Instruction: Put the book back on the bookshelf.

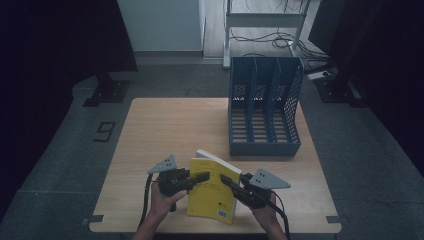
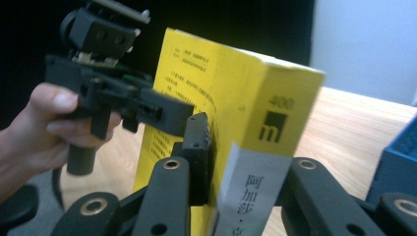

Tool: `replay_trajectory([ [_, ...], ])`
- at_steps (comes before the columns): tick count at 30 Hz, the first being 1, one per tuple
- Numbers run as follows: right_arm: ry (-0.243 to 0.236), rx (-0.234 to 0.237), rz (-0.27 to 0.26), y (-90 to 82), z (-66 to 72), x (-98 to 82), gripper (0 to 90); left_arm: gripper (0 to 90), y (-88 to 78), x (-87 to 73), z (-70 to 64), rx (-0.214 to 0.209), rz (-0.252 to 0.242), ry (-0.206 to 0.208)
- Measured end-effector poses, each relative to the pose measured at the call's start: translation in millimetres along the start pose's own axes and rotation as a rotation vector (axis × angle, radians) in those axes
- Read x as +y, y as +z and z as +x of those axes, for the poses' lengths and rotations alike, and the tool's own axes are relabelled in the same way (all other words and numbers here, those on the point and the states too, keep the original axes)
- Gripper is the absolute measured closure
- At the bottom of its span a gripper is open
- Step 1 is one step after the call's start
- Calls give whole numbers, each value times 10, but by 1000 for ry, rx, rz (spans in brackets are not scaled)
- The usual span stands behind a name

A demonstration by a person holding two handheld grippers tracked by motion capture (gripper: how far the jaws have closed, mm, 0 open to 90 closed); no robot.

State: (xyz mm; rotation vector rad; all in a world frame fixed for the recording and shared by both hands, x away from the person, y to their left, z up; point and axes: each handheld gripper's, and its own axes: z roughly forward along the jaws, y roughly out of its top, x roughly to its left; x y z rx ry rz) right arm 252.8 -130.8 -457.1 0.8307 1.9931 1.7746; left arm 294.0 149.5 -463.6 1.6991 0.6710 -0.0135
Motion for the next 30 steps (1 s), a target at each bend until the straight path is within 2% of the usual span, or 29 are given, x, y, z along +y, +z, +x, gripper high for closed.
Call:
replay_trajectory([
  [2, -19, -15, -4, -6, 12, 13, 720, 657, 3, -2, -21, 24, -4, 20],
  [4, -28, -10, -8, -27, -1, 23, 724, 636, 4, 1, -30, 37, -8, 26],
  [6, -39, -9, -12, -54, -18, 29, 726, 630, 6, 0, -32, 34, -6, 25],
  [11, -75, 4, -11, -95, -17, 48, 725, 655, -6, 3, -40, 7, 0, 19],
  [17, -68, 47, 11, -113, -36, 85, 717, 774, -46, 22, -37, -65, 15, -6],
  [19, -80, 62, 20, -124, -35, 97, 704, 790, -52, 30, -43, -90, 24, -20],
  [21, -95, 74, 28, -140, -17, 115, 689, 798, -59, 34, -54, -96, 25, -15],
  [30, -75, 98, 55, -53, -41, 195, 643, 844, -97, 43, -69, -98, 22, -4],
])
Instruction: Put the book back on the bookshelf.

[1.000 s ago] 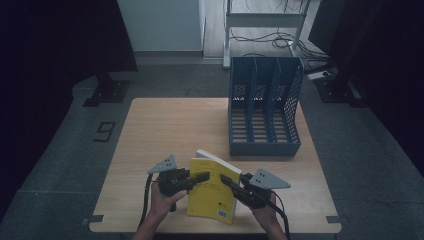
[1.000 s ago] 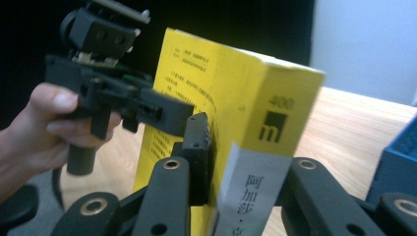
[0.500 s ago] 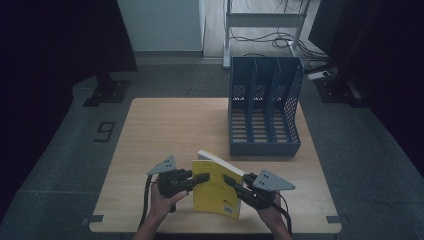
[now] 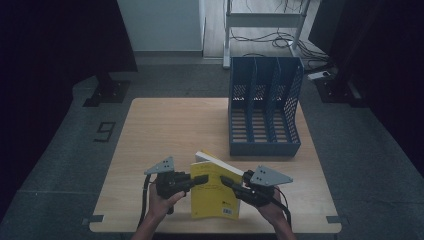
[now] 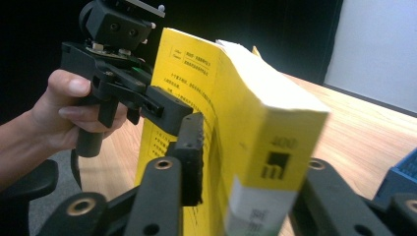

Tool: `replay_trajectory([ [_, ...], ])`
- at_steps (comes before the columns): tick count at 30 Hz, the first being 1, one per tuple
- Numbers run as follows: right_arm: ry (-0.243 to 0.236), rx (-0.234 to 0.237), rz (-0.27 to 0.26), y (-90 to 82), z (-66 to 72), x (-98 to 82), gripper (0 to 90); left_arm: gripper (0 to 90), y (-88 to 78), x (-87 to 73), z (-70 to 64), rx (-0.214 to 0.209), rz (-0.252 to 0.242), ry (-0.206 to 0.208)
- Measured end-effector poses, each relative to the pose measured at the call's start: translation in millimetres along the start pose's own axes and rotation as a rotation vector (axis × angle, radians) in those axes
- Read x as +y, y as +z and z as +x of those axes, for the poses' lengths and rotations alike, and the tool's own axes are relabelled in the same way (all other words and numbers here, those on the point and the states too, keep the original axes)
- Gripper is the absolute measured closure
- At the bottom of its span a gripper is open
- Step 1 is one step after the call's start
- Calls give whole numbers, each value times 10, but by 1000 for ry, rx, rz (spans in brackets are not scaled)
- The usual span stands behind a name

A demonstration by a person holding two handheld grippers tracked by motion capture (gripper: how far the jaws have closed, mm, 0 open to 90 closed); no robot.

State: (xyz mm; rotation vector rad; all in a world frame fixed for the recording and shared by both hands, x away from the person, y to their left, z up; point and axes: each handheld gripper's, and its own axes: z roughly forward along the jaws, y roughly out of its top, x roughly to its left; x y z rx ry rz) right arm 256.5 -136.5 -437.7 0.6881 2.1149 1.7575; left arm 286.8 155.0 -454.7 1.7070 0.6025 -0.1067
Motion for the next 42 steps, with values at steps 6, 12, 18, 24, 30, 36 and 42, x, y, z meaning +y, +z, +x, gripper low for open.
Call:
replay_trajectory([
  [6, 36, 23, -2, 109, -84, 12, 626, 856, 2, -9, 5, 5, -3, 1],
  [12, 37, 24, 7, 133, -84, 24, 671, 855, 6, -12, -1, 10, 0, 7],
  [18, 52, 29, 14, 112, -87, 28, 742, 793, 16, -27, 29, 39, -5, 9],
  [24, 76, 26, 9, 104, -102, 25, 746, 620, 18, -50, 67, 68, -37, -4],
  [30, 104, 19, -15, 65, -128, 22, 747, 531, -36, -41, 84, 97, -70, -3],
  [36, 89, -31, -44, -12, -106, 64, 748, 507, -112, -38, 125, 127, -95, -25],
  [42, 94, -91, -64, -85, -142, 74, 749, 496, -109, -59, 150, 138, -94, -42],
])
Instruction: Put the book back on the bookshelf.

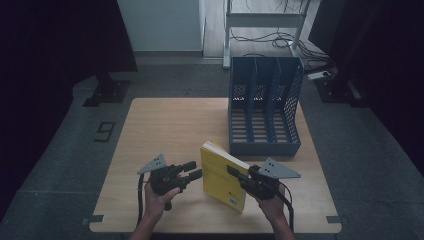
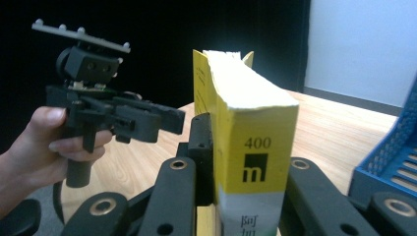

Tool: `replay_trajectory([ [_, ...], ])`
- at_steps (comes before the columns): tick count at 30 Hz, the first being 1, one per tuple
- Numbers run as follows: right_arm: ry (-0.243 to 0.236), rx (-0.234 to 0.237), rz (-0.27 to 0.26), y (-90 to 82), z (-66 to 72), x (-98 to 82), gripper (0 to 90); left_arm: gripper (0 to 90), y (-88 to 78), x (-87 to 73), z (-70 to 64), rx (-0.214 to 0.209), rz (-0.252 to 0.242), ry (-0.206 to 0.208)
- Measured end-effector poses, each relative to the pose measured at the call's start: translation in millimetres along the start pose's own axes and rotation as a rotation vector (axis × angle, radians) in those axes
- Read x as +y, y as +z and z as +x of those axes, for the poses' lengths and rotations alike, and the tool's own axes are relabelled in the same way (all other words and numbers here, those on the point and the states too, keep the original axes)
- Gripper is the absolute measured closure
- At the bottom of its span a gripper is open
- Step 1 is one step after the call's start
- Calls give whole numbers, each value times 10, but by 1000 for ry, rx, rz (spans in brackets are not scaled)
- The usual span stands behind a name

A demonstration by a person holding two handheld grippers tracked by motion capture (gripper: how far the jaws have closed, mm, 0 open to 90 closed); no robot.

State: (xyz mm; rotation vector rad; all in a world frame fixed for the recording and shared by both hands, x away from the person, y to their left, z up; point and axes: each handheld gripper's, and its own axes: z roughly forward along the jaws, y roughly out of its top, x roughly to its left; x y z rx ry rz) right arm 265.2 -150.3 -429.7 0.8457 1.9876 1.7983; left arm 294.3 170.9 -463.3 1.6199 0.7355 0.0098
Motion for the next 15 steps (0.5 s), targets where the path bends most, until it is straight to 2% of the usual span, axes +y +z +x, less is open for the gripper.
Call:
replay_trajectory([
  [5, 9, -14, -25, -65, -30, 27, 748, 511, 19, -32, 32, 54, 18, -8],
  [8, 11, -35, -46, -102, -31, 45, 748, 511, 35, -62, 55, 68, 29, -21],
  [15, 13, -52, -67, -161, -56, 73, 748, 494, 53, -96, 96, 84, 47, -35],
])
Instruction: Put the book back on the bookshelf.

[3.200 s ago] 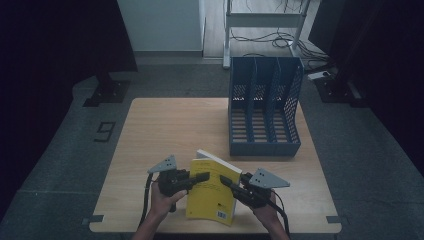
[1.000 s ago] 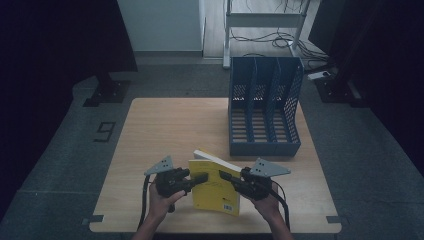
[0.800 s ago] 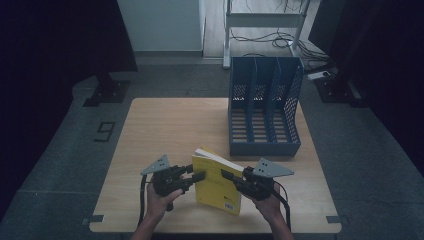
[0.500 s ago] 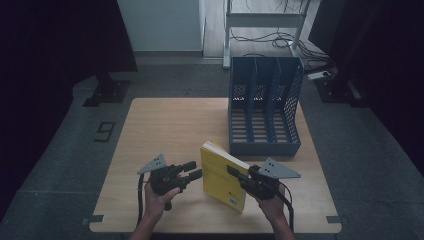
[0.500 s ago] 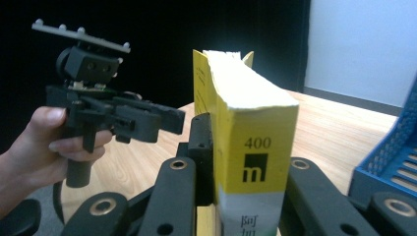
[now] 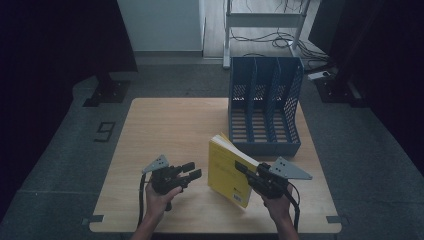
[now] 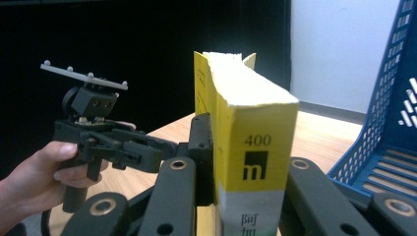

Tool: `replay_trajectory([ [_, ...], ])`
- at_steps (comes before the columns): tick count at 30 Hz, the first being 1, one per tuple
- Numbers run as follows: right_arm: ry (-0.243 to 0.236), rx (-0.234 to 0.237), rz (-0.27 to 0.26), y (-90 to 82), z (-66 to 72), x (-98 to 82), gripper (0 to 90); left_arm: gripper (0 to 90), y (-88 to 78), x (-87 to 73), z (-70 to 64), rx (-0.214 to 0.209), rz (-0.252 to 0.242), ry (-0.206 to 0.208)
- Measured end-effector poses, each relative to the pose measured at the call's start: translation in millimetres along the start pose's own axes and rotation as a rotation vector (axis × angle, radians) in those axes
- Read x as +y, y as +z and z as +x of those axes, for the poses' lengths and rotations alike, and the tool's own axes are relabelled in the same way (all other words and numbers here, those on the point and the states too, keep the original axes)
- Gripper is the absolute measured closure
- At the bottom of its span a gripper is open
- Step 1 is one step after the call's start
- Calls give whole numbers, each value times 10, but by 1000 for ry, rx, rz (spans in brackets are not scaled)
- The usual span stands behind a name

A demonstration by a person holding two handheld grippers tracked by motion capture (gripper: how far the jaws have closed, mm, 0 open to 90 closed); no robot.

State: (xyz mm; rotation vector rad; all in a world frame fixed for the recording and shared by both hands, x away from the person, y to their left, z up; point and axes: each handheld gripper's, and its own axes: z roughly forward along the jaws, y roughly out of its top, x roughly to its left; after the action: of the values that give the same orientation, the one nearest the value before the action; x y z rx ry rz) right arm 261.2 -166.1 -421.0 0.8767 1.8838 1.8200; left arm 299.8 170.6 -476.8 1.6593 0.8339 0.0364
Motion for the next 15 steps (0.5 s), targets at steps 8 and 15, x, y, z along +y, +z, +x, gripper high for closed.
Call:
replay_trajectory([
  [8, 5, -14, -27, -41, -19, 32, 747, 495, 12, -18, -1, -3, 9, -9],
  [15, 3, -22, -48, -78, -19, 75, 747, 491, 6, -20, -1, 9, 27, -19],
])
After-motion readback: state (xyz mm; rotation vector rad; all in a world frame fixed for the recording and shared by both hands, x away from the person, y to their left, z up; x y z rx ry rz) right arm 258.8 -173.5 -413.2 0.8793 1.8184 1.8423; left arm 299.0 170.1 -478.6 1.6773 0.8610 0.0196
